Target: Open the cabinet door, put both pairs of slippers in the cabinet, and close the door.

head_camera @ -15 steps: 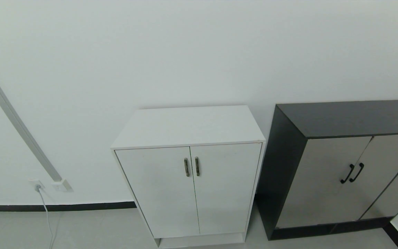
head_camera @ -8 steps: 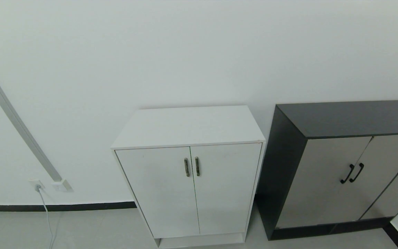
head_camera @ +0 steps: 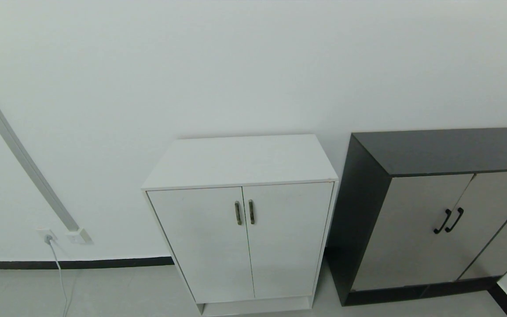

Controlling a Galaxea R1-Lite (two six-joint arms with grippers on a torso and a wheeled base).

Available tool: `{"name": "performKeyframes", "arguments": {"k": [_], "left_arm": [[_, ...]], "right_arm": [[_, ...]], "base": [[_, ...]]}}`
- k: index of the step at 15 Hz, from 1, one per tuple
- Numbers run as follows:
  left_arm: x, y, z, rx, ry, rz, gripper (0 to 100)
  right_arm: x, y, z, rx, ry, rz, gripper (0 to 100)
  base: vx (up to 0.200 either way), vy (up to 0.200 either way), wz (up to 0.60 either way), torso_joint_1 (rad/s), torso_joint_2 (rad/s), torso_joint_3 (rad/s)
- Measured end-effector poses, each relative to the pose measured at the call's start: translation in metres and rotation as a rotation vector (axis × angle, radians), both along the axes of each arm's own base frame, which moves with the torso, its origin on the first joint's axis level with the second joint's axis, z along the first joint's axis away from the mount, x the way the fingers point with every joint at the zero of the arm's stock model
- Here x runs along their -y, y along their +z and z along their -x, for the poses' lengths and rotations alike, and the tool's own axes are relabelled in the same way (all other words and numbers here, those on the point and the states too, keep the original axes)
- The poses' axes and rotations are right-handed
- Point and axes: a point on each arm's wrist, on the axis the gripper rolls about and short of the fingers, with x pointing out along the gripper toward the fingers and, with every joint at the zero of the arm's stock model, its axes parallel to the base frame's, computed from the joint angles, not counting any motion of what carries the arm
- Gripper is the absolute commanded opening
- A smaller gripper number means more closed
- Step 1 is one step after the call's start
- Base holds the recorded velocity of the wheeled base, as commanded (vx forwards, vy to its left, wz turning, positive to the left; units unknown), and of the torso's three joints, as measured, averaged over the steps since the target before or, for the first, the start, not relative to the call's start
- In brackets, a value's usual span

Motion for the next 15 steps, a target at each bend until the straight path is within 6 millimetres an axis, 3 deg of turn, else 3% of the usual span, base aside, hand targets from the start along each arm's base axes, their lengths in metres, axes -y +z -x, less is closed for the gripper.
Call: {"name": "performKeyframes", "arguments": {"k": [15], "left_arm": [[0.0001, 0.0, 0.0, 0.0, -0.003, -0.003, 0]], "right_arm": [[0.0014, 0.0003, 0.001, 0.024, -0.06, -0.068, 0]], "base": [[0.0, 0.0, 0.0, 0.0, 0.0, 0.0]]}}
